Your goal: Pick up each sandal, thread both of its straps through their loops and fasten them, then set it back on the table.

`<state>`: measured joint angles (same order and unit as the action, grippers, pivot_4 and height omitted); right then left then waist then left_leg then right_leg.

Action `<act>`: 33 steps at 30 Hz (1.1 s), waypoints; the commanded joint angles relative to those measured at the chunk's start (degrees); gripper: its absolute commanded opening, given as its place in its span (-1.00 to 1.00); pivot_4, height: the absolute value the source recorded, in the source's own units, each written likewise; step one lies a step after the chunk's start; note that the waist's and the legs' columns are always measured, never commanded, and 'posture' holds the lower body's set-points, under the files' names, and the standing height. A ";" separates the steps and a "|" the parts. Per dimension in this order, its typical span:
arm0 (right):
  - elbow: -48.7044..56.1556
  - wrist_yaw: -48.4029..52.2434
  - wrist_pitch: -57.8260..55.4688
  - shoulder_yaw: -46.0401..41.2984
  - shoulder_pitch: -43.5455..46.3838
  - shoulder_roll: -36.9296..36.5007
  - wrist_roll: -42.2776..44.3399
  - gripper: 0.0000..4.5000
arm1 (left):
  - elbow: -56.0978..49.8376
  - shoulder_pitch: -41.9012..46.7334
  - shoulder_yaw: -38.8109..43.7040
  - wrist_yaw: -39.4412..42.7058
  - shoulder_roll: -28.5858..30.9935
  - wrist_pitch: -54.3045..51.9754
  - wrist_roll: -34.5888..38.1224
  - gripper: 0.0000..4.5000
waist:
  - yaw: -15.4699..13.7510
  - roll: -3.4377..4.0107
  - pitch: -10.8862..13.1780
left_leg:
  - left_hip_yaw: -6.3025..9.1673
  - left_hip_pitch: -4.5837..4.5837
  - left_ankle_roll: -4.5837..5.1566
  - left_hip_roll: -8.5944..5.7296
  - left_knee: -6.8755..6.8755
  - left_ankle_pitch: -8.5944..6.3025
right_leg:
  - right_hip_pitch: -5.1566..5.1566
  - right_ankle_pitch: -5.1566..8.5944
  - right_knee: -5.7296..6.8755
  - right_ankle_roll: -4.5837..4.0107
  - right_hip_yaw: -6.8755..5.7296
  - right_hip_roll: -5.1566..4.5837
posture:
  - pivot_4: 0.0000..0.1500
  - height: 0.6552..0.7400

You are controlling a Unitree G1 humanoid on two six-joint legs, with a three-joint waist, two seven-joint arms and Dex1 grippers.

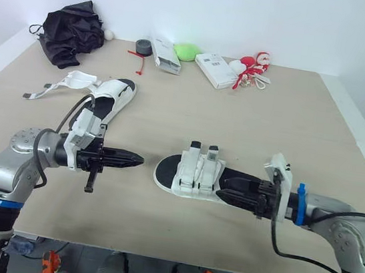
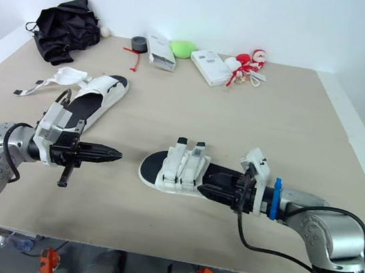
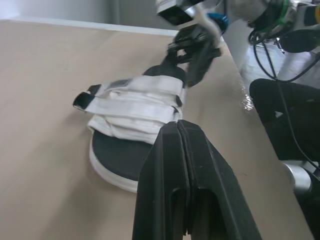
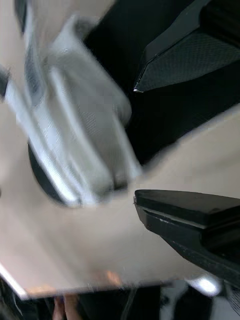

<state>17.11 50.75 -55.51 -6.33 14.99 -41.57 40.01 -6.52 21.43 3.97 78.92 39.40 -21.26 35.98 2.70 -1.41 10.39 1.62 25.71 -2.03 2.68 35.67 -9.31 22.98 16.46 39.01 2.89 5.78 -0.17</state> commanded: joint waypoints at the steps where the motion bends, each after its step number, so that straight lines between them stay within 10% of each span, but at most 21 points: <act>1: 2.78 1.15 1.17 1.21 0.72 0.28 1.42 0.50 | -1.81 -0.70 1.02 -0.09 1.35 0.72 0.10 -1.00 | 0.00 0.00 0.00 | 0.00 0.00 -0.01 0.00 0.00 0.01 | 0.00 -0.01 0.00 0.01 0.00 0.00 | 1.00 0.95; 19: -3.76 -1.83 3.73 11.85 5.54 6.40 -4.83 0.50 | -0.96 -2.06 -0.06 -0.10 0.82 2.31 -1.31 -1.00 | 0.18 -0.08 -0.05 | 0.00 -0.06 0.00 0.07 -0.09 0.01 | 0.00 0.00 0.04 0.01 0.05 0.12 | 1.00 0.95; 29: -9.72 -3.57 4.23 9.23 7.57 9.03 -4.85 -0.97 | -1.77 -3.09 0.68 -2.14 -1.40 2.78 -0.29 -1.00 | 0.01 -0.14 -0.08 | -0.02 -0.58 0.03 0.11 -0.04 0.22 | -0.53 -0.22 0.04 -0.08 0.05 0.12 | 1.00 0.95; 33: -9.40 -6.41 4.47 5.67 8.20 9.49 -4.32 -0.99 | -1.24 -2.90 0.97 -5.24 -4.34 3.74 -0.37 -1.00 | -0.22 -0.15 -0.08 | -0.09 -0.60 0.03 0.07 -0.02 0.28 | -0.59 -0.17 0.04 -0.16 0.04 0.00 | 1.00 0.95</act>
<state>8.59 46.86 -50.87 2.71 23.07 -31.91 35.97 -6.62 18.15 3.37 75.07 35.55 -18.67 34.61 2.47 -1.56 10.31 1.52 25.13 -2.01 2.75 35.66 -9.02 22.39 16.22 39.03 2.88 5.83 -0.18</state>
